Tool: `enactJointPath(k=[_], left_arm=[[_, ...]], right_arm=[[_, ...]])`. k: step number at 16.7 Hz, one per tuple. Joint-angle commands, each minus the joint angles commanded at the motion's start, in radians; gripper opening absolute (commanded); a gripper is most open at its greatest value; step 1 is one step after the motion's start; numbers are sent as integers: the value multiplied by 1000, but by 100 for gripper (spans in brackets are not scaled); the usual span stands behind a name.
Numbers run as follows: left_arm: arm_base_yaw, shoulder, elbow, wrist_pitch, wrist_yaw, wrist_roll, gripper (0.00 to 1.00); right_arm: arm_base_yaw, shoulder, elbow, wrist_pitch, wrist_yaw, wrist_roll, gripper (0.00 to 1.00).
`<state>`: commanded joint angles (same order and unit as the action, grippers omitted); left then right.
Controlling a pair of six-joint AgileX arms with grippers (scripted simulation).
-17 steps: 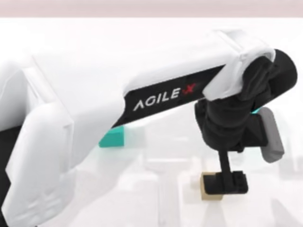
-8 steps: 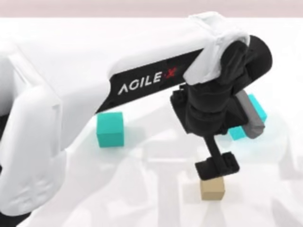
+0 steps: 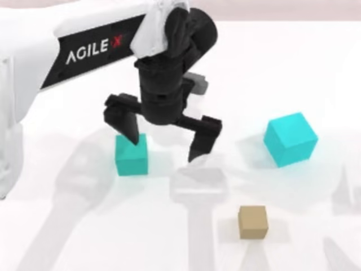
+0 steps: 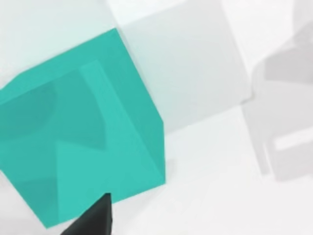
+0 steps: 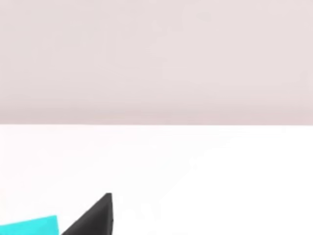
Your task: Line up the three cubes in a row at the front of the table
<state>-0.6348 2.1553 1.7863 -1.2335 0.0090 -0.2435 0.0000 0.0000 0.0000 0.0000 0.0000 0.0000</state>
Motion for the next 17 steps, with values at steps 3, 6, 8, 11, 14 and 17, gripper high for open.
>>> enactJointPath(k=[3,6,8,11,14,17], left_arm=[[100,-32,-47,23,-3,-186,100],[158,-58,-72,43,-6,-276,100],[165,-61,-75,46,-7,-286,100],[161,-57,-72,44,-7,-284,100],[163,-46,-99,83,-7,-286,100],[166,-13,-170,190,-6,-285,100]], right_arm=[[0,0,0,0,0,0,100],[0,0,0,0,0,0,100],[0,0,0,0,0,0,100],[0,0,0,0,0,0,100],[0,0,0,0,0,0,100],[0,0,0,0,0,0,100]])
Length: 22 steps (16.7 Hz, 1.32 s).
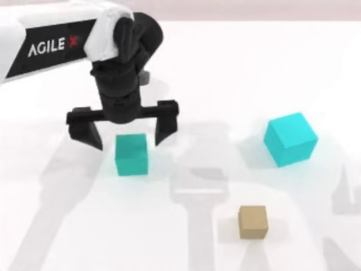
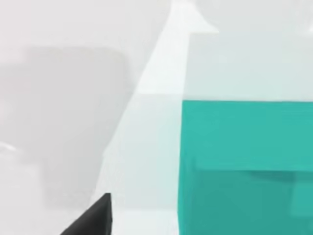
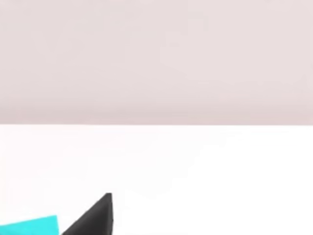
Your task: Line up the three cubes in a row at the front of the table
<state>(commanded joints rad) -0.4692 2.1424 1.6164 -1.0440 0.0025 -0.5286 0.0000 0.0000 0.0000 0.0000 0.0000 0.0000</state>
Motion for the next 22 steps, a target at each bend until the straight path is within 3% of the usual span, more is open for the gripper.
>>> enactJointPath(k=[4,9,22], left_arm=[[1,48,-95,144,0,2,100],[1,56,-112,167,1,2,100],[1,56,-112,167,1,2,2]], right_arm=[[0,0,0,0,0,0,100],[0,0,0,0,0,0,100],[0,0,0,0,0,0,100]])
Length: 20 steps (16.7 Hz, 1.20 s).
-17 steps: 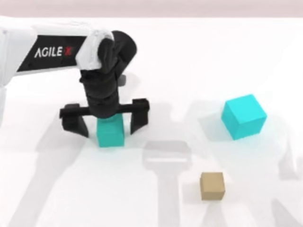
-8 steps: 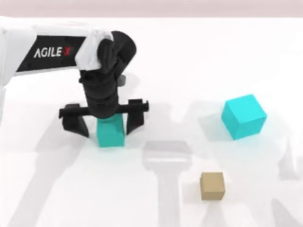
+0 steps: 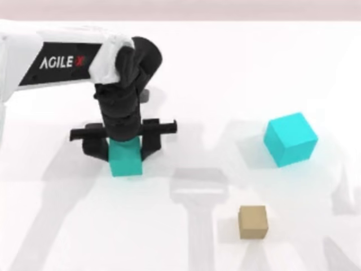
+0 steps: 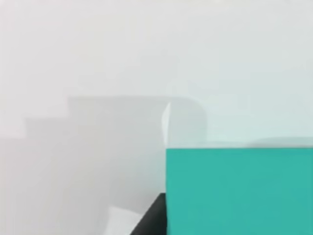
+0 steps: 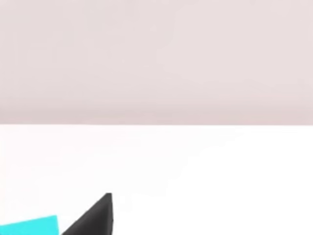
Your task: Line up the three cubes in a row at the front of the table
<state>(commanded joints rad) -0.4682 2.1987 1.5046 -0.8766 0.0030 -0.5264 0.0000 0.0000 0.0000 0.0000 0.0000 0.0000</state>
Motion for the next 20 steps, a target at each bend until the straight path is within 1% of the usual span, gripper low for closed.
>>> enactJointPath(k=[1,8,10,12,17,20], left_arm=[[0,0,0,0,0,0,0],[0,0,0,0,0,0,0],[0,-24,7,-17,-8,6,0],[3,-35,36,-55,-9,4,0],[14,-93,146,-231,-9,4,0],[18,-106,163,-256,-9,5,0]], right_arm=[[0,0,0,0,0,0,100],[0,0,0,0,0,0,100],[0,0,0,0,0,0,100],[0,0,0,0,0,0,100],[0,0,0,0,0,0,100],[0,0,0,0,0,0,100]])
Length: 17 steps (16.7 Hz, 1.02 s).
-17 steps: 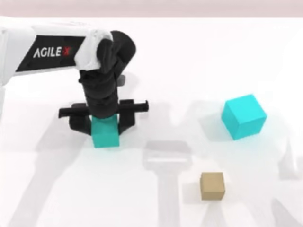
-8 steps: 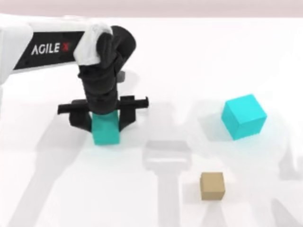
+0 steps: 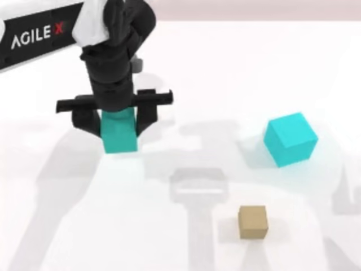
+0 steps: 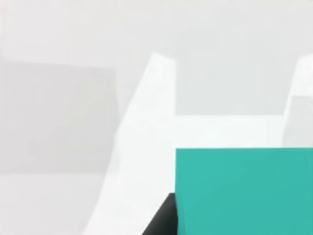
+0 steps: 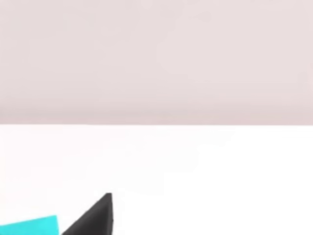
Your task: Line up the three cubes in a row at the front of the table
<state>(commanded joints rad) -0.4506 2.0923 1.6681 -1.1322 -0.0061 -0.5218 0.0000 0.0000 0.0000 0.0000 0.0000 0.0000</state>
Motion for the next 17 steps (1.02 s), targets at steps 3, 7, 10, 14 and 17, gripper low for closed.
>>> enactJointPath(k=[3,7,10,14,17], left_arm=[[-8,4,-2,2,0,-1,0],[-117,-3,5,-15,-1,-96,0],[-267,-17,5,-34,-3,-216,0],[-445,-44,1,-52,-4,-364,0],[-485,-54,-1,-55,-4,-403,0]], right_arm=[[0,0,0,0,0,0,100],[0,0,0,0,0,0,100],[0,0,0,0,0,0,100],[0,0,0,0,0,0,100],[0,0,0,0,0,0,100]])
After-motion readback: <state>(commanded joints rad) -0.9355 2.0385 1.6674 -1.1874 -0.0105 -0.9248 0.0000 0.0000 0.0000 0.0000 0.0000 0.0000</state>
